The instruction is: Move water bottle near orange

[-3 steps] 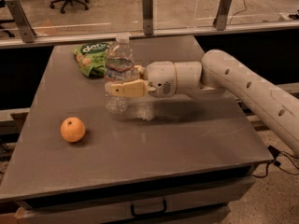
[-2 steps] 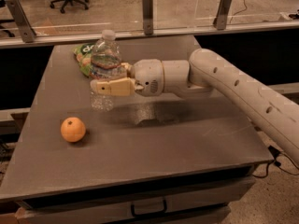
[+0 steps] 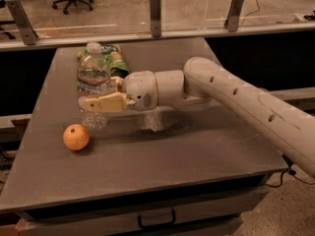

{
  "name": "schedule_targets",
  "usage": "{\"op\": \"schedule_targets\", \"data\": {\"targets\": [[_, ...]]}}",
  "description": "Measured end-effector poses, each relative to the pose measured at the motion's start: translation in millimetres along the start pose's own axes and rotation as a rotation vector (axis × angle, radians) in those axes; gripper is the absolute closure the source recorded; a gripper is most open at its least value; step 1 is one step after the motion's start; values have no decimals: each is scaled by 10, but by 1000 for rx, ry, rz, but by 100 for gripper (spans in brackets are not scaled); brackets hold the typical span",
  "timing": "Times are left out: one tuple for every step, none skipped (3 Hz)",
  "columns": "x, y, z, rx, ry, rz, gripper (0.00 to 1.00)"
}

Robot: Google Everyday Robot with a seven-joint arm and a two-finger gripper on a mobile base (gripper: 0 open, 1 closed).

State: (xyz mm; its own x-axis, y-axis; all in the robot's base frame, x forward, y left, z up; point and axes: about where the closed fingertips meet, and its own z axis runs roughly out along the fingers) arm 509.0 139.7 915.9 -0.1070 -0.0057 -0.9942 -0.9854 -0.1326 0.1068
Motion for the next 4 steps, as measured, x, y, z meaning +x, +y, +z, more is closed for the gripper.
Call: {"op": "schedule_targets", "data": {"targets": [[108, 43, 18, 2, 17, 4, 36], [192, 30, -20, 6, 27, 3, 14], [274, 5, -62, 5, 33, 0, 0], [286, 0, -74, 6, 34, -1, 0]]}}
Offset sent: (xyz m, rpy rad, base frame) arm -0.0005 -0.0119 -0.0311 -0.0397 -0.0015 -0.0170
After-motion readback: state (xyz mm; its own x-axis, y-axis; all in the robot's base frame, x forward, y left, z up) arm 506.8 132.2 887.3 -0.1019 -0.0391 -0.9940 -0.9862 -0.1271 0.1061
